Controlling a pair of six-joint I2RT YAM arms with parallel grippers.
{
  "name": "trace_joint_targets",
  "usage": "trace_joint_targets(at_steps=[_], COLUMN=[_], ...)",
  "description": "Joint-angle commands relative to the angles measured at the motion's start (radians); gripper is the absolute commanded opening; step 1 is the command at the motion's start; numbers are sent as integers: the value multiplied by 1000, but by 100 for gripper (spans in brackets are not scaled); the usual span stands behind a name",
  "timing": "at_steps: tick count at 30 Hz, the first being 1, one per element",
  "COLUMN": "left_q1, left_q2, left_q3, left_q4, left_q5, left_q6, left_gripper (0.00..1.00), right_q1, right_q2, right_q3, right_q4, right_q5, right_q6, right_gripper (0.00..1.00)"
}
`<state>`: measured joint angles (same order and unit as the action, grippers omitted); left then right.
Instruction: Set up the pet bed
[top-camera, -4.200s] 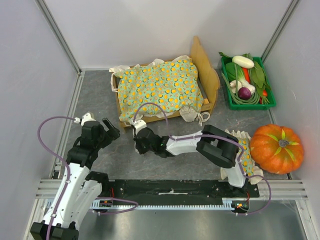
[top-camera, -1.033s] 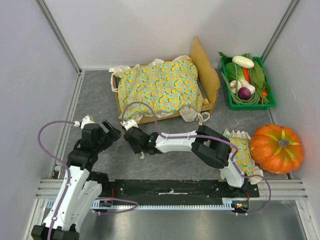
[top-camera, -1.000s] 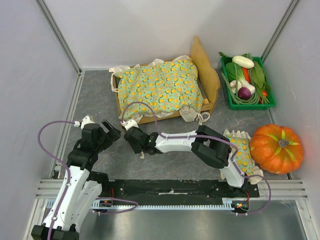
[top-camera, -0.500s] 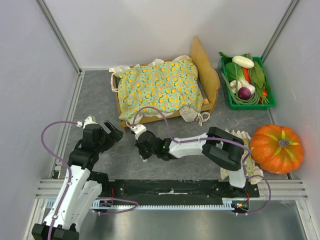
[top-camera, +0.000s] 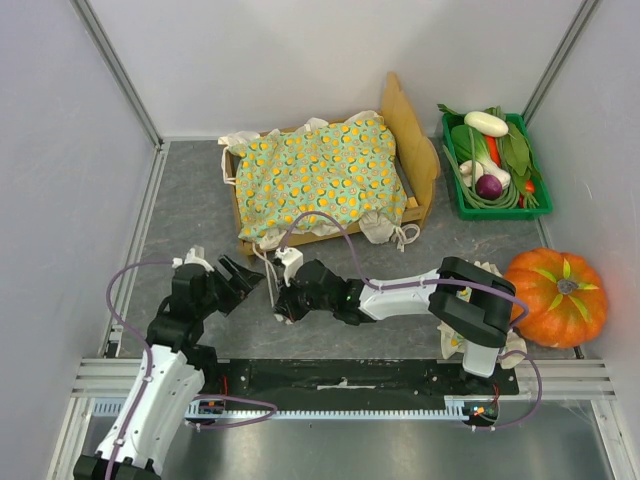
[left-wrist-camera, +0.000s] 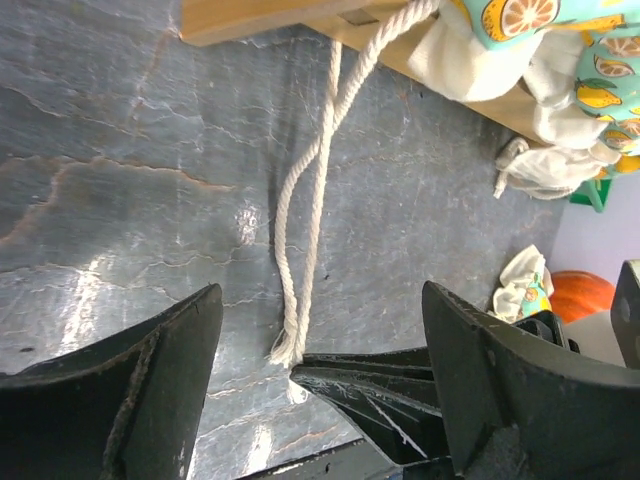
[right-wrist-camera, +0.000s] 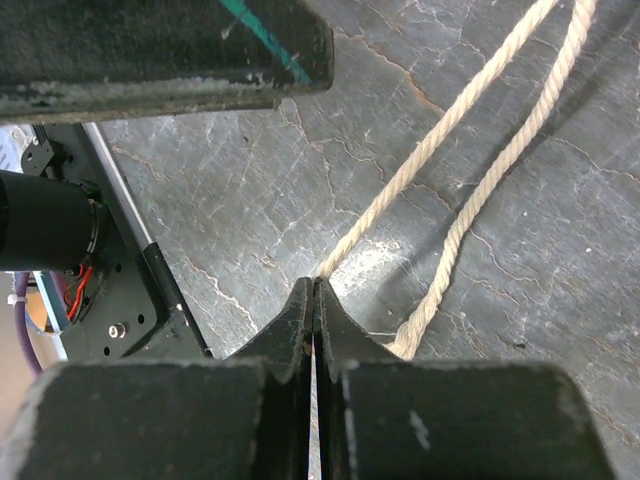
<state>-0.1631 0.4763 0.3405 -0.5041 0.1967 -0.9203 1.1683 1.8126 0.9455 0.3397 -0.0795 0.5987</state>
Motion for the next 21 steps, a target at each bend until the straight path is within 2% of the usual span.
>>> trace_joint_targets(at_steps=[1, 4, 14, 21], left_q1=[5, 4, -1, -15], left_q2=[-7, 7, 2, 31], left_q3=[-60, -107, -212, -216], left_q4=[114, 196, 266, 271], left_q5=[116, 156, 217, 227], left_q6=[-87, -129, -204, -196], left_gripper=[85, 79, 68, 66], right_q1=[1, -1, -9, -16], right_q2=[-36, -36, -19, -19], right_q3=[-39, -62, -114, -152], right_q4=[67, 99, 272, 351], right_q5=[-62, -65, -83, -85], right_q6=[32, 42, 93, 133], right_gripper=[0, 0, 0, 0])
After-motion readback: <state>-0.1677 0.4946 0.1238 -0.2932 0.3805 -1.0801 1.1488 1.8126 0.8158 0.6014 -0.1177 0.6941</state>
